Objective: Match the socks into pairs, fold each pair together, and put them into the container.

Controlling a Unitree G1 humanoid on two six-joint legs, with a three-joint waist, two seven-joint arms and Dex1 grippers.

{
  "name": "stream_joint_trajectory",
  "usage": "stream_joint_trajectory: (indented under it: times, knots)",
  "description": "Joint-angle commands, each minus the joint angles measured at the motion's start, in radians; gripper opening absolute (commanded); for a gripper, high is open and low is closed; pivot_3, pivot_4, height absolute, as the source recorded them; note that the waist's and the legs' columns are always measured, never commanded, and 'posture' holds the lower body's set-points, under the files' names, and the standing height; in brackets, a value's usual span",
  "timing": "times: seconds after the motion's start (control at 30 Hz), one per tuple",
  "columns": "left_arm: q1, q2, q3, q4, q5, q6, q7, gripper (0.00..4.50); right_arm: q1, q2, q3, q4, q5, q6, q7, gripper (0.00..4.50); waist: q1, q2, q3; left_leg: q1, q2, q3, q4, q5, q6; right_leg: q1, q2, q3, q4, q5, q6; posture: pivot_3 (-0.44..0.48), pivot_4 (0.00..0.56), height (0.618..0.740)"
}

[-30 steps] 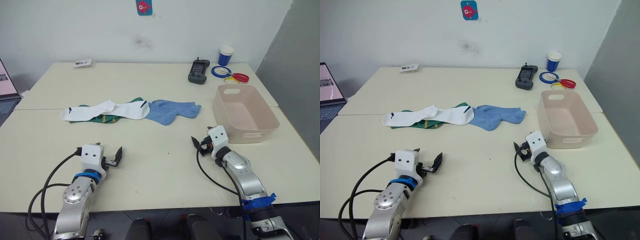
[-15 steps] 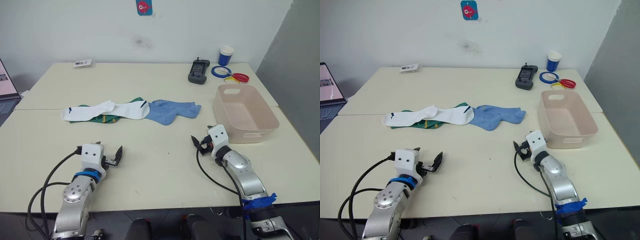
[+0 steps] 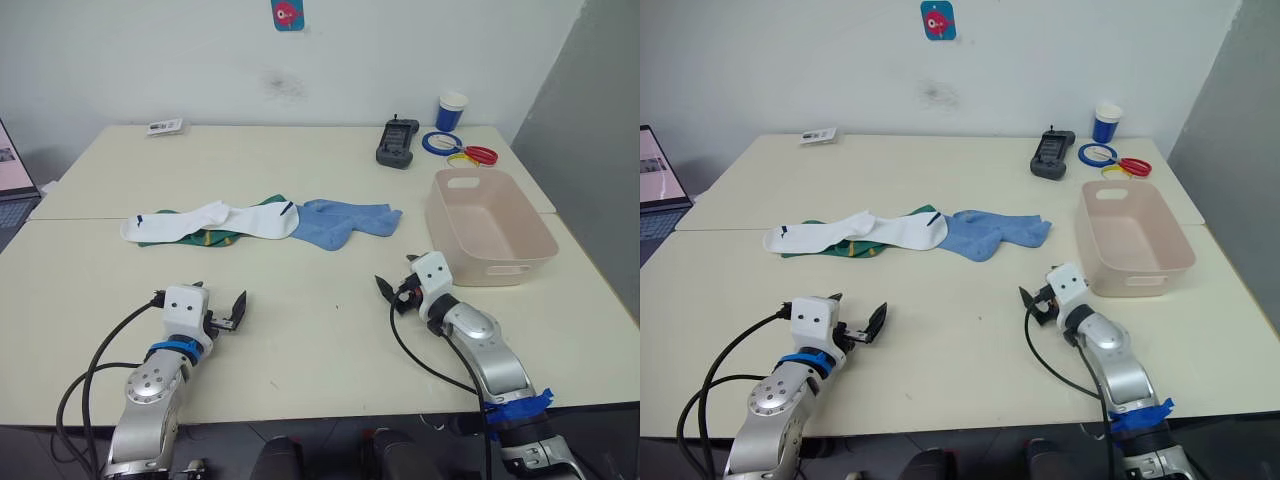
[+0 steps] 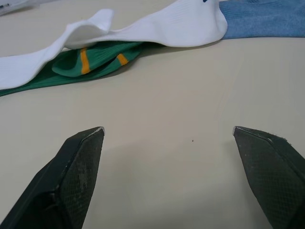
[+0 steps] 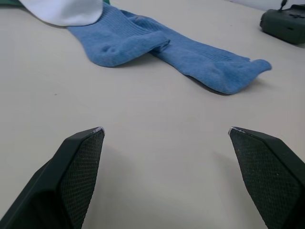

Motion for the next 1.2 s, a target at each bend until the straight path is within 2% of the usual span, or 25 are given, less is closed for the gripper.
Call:
stream_joint_trajectory:
  times: [0.03, 0.23, 0.37, 0.63, 0.83, 0.97, 1.2]
  knots:
    - [0.015, 0.001, 0.016, -0.051, -0.009, -0.013, 0.003, 4.5, -0.069, 0.015, 0.037, -0.052, 0.026, -0.001, 0.059, 4.49, 0.0, 0.0, 0.0, 0.0, 0.0, 0.0, 0.0, 0.0, 0.0, 0.0, 0.0, 0.0, 0.0, 0.0, 0.0, 0.0, 0.15, 0.74]
    - [0.085, -0.034, 0.055, -0.113, -0.06, -0.03, 0.014, 4.5, -0.269, 0.083, 0.097, -0.021, 0.113, 0.003, 0.218, 4.49, -0.002, -0.001, 0.0, 0.0, 0.001, 0.0, 0.0, 0.0, 0.0, 0.0, 0.0, 0.0, 0.0, 0.0, 0.0, 0.0, 0.15, 0.74]
    - [0.133, -0.067, 0.081, -0.163, -0.089, -0.029, 0.031, 4.5, -0.328, 0.101, 0.103, 0.012, 0.123, 0.002, 0.248, 4.49, 0.006, -0.003, -0.001, -0.001, 0.001, -0.001, 0.0, 0.0, 0.0, -0.001, 0.0, -0.001, 0.0, 0.0, 0.0, 0.0, 0.15, 0.74]
    - [0.184, -0.098, 0.076, -0.21, -0.082, -0.031, 0.054, 4.5, -0.309, 0.101, 0.109, 0.009, 0.12, -0.003, 0.259, 4.49, 0.004, -0.004, -0.001, -0.001, 0.001, 0.0, 0.0, 0.0, 0.0, -0.001, -0.002, 0.0, -0.001, 0.0, 0.0, 0.0, 0.15, 0.74]
    - [0.144, -0.078, 0.076, -0.192, -0.068, -0.021, 0.053, 4.5, -0.269, 0.089, 0.112, -0.022, 0.109, 0.008, 0.243, 4.49, 0.003, -0.004, 0.0, -0.001, 0.001, -0.001, 0.0, 0.0, 0.0, -0.001, -0.001, -0.001, 0.0, 0.0, 0.0, 0.0, 0.15, 0.74]
    - [-0.099, 0.065, 0.068, -0.037, -0.021, 0.043, 0.019, 4.5, -0.23, 0.062, 0.102, -0.048, 0.082, 0.02, 0.202, 4.49, 0.011, -0.005, 0.0, -0.001, -0.001, -0.002, 0.0, 0.0, 0.0, -0.001, 0.001, -0.003, 0.0, 0.0, -0.001, 0.0, 0.15, 0.74]
    - [-0.443, 0.183, -0.004, 0.341, 0.047, 0.038, -0.04, 4.5, -0.198, 0.046, 0.086, -0.089, 0.076, 0.045, 0.153, 4.49, 0.001, -0.006, 0.0, -0.002, -0.001, 0.002, 0.0, 0.0, 0.0, -0.001, 0.001, 0.0, -0.001, 0.001, -0.001, 0.0, 0.15, 0.74]
